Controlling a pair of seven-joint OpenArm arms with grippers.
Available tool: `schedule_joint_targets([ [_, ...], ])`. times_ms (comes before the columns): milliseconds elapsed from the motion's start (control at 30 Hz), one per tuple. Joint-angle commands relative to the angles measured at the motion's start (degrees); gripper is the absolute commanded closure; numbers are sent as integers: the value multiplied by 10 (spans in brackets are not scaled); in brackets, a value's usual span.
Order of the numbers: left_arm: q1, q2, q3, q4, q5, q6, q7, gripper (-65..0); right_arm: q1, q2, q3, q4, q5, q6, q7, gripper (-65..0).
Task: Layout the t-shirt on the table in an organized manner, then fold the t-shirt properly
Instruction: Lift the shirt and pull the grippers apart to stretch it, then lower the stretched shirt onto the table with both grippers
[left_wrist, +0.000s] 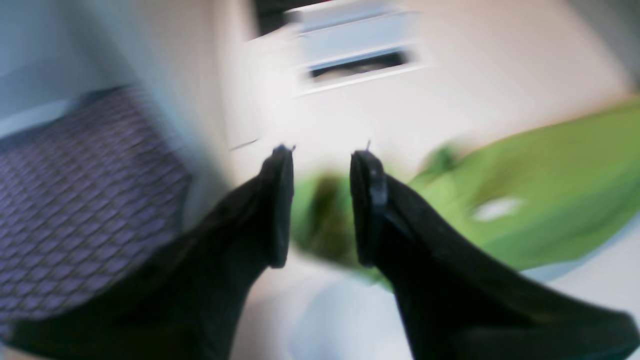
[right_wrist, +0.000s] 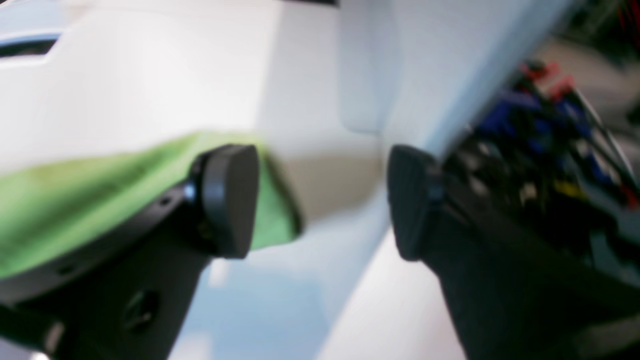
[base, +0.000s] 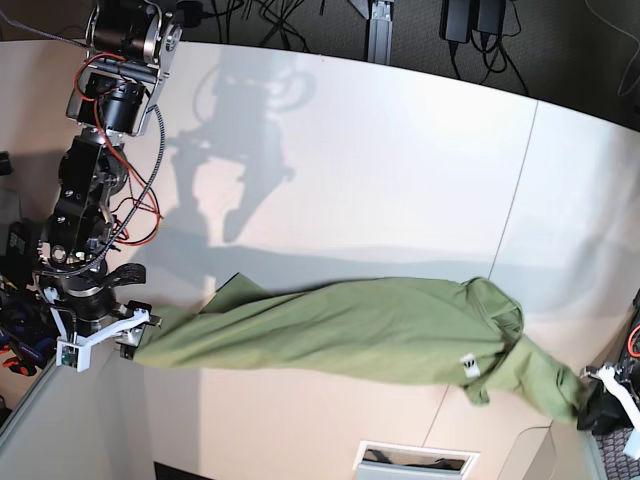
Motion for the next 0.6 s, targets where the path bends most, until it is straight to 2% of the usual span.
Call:
schedule_joint_targets([
  [0,-6,-10,-10,16,-7,-6,-16,-242,9,9,14,9,0,-15,17,-412],
  [133,35,-7,-55,43,-7,-6,-16,-242,-16,9,71,9,4,-21,17,-412],
  [233,62,1,-83,53,-16,-7,-16,-242,-30,9,110,9,44,-20,15,-411],
  [333,82,12,-81,52,-19,-17,-19,-242,-44,7,119,9,90,-18,9,-411],
  [400,93,29,-75,48,-13,-17,-28,-243,-52,-3,116,9,101,-2,0,-411],
  [433,98,38,-71,43,-7,-17,-37,-259,-57,-11,111,9,103,3,-1,-411],
  [567,101,70,-38,4,20,-16,-56,-391,-83,-51,85,6,101,3,0,-411],
])
